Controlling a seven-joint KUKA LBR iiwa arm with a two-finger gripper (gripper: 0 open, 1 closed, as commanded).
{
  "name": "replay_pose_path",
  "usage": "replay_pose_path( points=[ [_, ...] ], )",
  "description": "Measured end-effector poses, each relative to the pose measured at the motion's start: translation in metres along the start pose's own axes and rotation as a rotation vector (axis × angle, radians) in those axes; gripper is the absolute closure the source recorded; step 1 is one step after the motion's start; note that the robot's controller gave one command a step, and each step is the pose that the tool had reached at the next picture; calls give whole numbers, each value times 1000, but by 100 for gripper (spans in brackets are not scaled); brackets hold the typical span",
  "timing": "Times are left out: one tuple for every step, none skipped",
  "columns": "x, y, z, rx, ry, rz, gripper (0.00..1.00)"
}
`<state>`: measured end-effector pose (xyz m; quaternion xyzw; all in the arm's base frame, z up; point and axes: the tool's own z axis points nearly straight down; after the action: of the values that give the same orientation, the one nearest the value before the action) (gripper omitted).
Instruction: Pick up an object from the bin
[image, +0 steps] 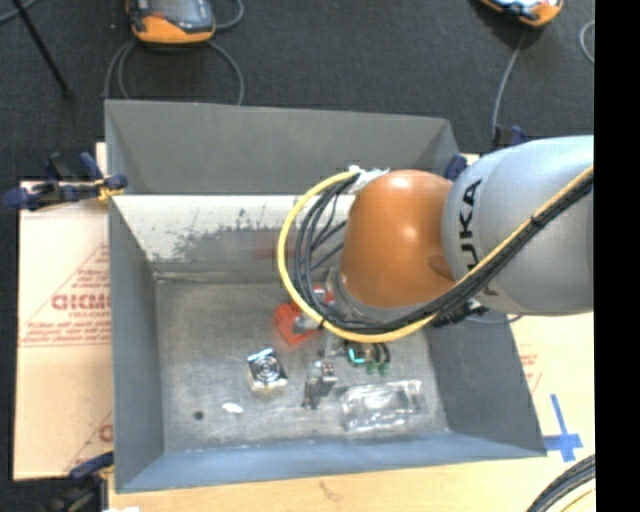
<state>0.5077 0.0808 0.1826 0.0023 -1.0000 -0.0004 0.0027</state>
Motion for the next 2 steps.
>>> replay_pose_path(
  points=[
    [-61, 25, 103, 1, -9, -255, 0],
    [-61, 25, 101, -1, -9, -251, 100]
  ],
)
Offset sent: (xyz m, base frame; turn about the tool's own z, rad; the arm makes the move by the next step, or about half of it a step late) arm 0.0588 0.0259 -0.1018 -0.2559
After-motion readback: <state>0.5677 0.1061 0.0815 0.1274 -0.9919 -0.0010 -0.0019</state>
